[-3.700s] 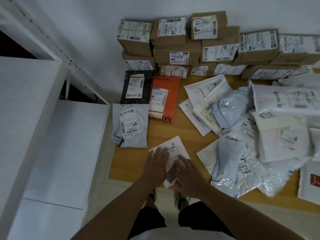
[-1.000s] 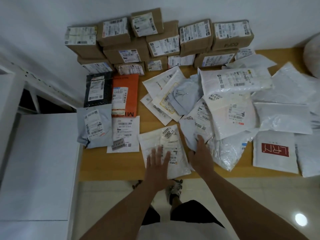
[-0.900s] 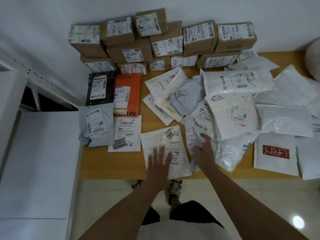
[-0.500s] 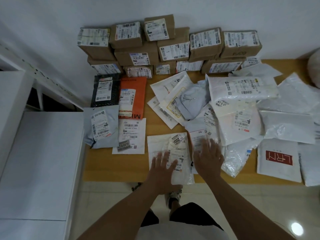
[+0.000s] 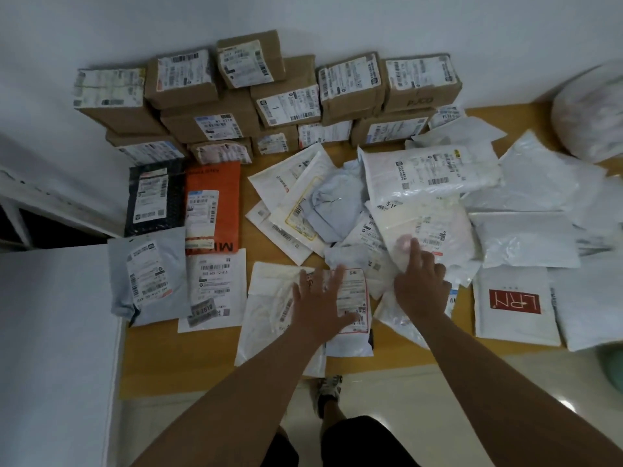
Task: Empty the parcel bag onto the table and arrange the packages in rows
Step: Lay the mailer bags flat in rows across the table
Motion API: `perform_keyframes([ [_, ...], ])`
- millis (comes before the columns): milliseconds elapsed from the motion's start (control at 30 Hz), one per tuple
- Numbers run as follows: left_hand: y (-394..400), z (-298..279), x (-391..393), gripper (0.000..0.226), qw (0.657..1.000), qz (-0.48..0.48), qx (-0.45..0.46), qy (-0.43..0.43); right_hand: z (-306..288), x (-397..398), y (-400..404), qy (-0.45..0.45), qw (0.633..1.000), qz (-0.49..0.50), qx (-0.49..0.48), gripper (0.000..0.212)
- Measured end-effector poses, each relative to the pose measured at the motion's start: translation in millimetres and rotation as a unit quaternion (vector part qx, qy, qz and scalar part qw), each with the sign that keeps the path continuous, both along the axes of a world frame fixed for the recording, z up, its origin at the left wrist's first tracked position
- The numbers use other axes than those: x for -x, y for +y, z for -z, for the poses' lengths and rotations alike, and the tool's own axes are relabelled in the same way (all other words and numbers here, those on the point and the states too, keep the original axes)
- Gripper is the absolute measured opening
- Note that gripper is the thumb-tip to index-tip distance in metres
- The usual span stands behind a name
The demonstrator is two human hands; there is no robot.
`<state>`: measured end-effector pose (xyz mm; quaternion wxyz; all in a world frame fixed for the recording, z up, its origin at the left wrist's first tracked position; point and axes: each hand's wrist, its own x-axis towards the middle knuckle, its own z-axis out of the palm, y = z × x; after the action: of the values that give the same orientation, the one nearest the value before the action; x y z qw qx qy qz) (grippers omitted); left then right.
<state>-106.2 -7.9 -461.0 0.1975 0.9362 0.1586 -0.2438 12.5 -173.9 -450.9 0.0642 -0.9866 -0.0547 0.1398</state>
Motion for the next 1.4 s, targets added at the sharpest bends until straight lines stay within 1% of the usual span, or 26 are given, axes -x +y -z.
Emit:
perform_keyframes([
  [67, -8.6, 1.7, -4.4, 0.107, 1.0, -0.008, -0.02, 0.007, -4.0, -3.5, -6.4, -0.023, 0.998, -0.052, -0.034, 0.05],
  [133, -15.1, 4.0, -8.1, 0.109, 0.999, -0.026, -0.029, 0.004, -4.1, 2.0, -13.4, -0.054, 0.984, -0.16, -0.064, 0.037],
  [167, -17.0, 5.3, -9.9, 0.109, 0.999, -0.033, -0.027, 0.003, -2.6, 7.7, -17.4, -0.071, 0.974, -0.209, -0.059, 0.032],
  [200, -18.3, 6.1, -11.5, 0.108, 0.999, -0.04, -0.021, 0.003, 1.0, 11.2, -22.2, -0.084, 0.968, -0.231, -0.046, 0.031],
  [233, -18.7, 5.9, -12.3, 0.108, 0.999, -0.046, -0.01, 0.002, 2.8, 13.1, -25.2, -0.082, 0.974, -0.21, -0.026, 0.031],
  [267, -18.1, 5.1, -12.2, 0.108, 0.998, -0.058, 0.007, -0.006, 4.0, 15.3, -26.2, -0.074, 0.985, -0.155, -0.006, 0.036],
  [300, -17.4, 2.7, -10.9, 0.105, 0.996, -0.079, 0.024, -0.024, 2.7, 17.6, -25.5, -0.068, 0.993, -0.092, 0.008, 0.047],
  [333, -16.7, -1.2, -7.6, 0.099, 0.993, -0.104, 0.034, -0.05, 0.2, 21.2, -23.8, -0.073, 0.996, -0.052, 0.005, 0.056],
  [367, -15.3, -4.4, -2.7, 0.091, 0.988, -0.13, 0.025, -0.085, -1.5, 26.4, -20.7, -0.099, 0.994, -0.052, -0.012, 0.058],
  [433, -10.2, -6.1, 10.9, 0.077, 0.975, -0.174, -0.024, -0.139, 1.2, 46.6, -11.5, -0.165, 0.973, -0.139, -0.076, 0.056],
  [467, -6.2, -5.3, 19.6, 0.076, 0.97, -0.191, -0.049, -0.139, 5.1, 60.7, -6.4, -0.16, 0.962, -0.194, -0.109, 0.058],
  [500, -0.9, -3.4, 29.8, 0.077, 0.97, -0.203, -0.07, -0.118, 9.5, 74.2, -1.2, -0.126, 0.955, -0.234, -0.134, 0.063],
  [533, 4.2, -1.3, 40.4, 0.079, 0.97, -0.211, -0.088, -0.082, 14.1, 84.7, 2.5, -0.086, 0.955, -0.249, -0.137, 0.069],
  [600, 12.8, 3.9, 58.9, 0.089, 0.968, -0.233, -0.096, 0.003, 21.0, 94.4, 9.1, 0.0, 0.971, -0.211, -0.114, 0.081],
  [633, 16.4, 5.3, 64.9, 0.097, 0.965, -0.245, -0.093, 0.028, 22.0, 95.6, 14.0, 0.034, 0.977, -0.183, -0.107, 0.085],
  [700, 21.0, 3.4, 70.4, 0.109, 0.962, -0.255, -0.091, 0.045, 24.5, 96.1, 24.4, 0.059, 0.981, -0.151, -0.107, 0.087],
  [833, 26.6, -4.4, 65.3, 0.124, 0.96, -0.258, -0.089, 0.056, 25.8, 96.2, 29.5, 0.067, 0.979, -0.135, -0.14, 0.079],
  [900, 30.9, -7.1, 63.2, 0.126, 0.961, -0.255, -0.088, 0.059, 21.0, 94.6, 28.7, 0.107, 0.973, -0.137, -0.15, 0.085],
  [967, 31.0, -9.1, 57.8, 0.123, 0.969, -0.223, -0.089, 0.058, 14.7, 88.0, 29.6, 0.147, 0.969, -0.113, -0.164, 0.085],
  [1000, 31.3, -10.0, 57.6, 0.119, 0.972, -0.209, -0.089, 0.057, 10.9, 85.6, 32.5, 0.148, 0.968, -0.101, -0.174, 0.081],
  [1100, 30.2, -12.6, 56.3, 0.108, 0.982, -0.161, -0.096, 0.02, -6.7, 77.9, 35.0, 0.102, 0.965, -0.072, -0.232, 0.066],
  [1200, 28.2, -12.5, 54.8, 0.093, 0.991, -0.106, -0.077, -0.029, -25.8, 69.8, 39.4, 0.036, 0.943, -0.052, -0.328, 0.049],
  [1267, 27.5, -12.1, 51.1, 0.085, 0.992, -0.106, -0.046, -0.049, -31.0, 62.8, 50.6, 0.043, 0.931, -0.044, -0.361, 0.046],
  [1333, 28.2, -12.8, 48.4, 0.077, 0.991, -0.121, -0.025, -0.059, -30.8, 56.2, 61.7, 0.076, 0.935, -0.028, -0.346, 0.046],
  [1367, 28.6, -14.3, 46.9, 0.074, 0.988, -0.132, -0.025, -0.072, -29.1, 50.7, 63.9, 0.059, 0.95, -0.025, -0.307, 0.049],
  [1400, 29.2, -16.1, 46.0, 0.07, 0.985, -0.148, -0.025, -0.086, -25.8, 43.1, 61.7, 0.025, 0.968, -0.032, -0.247, 0.055],
])
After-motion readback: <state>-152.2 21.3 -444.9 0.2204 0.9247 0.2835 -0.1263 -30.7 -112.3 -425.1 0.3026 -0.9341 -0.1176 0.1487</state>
